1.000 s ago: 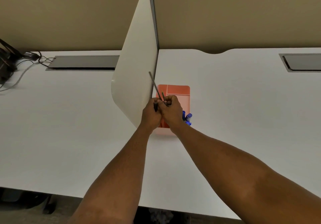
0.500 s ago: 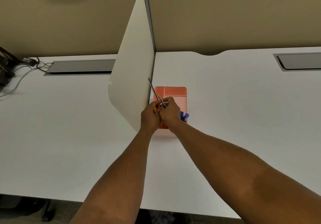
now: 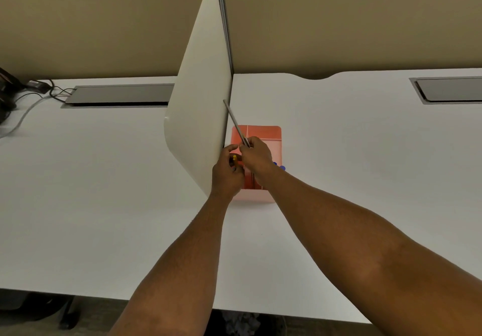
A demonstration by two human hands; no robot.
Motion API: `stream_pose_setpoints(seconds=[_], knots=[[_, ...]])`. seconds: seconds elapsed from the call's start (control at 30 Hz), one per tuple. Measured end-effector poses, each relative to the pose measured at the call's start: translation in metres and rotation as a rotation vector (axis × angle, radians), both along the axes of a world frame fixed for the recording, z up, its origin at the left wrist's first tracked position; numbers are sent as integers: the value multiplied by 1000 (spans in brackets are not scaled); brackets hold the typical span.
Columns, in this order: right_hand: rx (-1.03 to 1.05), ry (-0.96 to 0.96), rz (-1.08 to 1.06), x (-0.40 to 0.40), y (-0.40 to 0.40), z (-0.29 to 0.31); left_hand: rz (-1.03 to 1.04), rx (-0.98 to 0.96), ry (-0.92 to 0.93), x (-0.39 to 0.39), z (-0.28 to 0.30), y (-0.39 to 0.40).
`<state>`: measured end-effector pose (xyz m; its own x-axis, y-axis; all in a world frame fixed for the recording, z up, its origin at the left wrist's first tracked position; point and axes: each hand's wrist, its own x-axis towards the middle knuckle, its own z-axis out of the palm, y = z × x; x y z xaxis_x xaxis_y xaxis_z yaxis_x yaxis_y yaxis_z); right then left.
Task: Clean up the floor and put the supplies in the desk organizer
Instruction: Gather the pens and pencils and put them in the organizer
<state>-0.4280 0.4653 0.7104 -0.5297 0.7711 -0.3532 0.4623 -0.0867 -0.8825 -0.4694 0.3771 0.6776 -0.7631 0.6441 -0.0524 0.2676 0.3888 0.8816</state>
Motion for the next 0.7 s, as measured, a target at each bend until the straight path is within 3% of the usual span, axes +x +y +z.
stream_pose_setpoints(seconds=[0.33, 0.47, 0.7], knots=[[-81, 103, -10, 4, 7, -2, 42, -171, 328, -2, 4, -4], [-140, 139, -86, 1, 8, 0, 46, -291, 266, -15, 12, 2], [-209, 175, -165, -5, 15, 9, -14, -292, 149, -27, 24, 3]])
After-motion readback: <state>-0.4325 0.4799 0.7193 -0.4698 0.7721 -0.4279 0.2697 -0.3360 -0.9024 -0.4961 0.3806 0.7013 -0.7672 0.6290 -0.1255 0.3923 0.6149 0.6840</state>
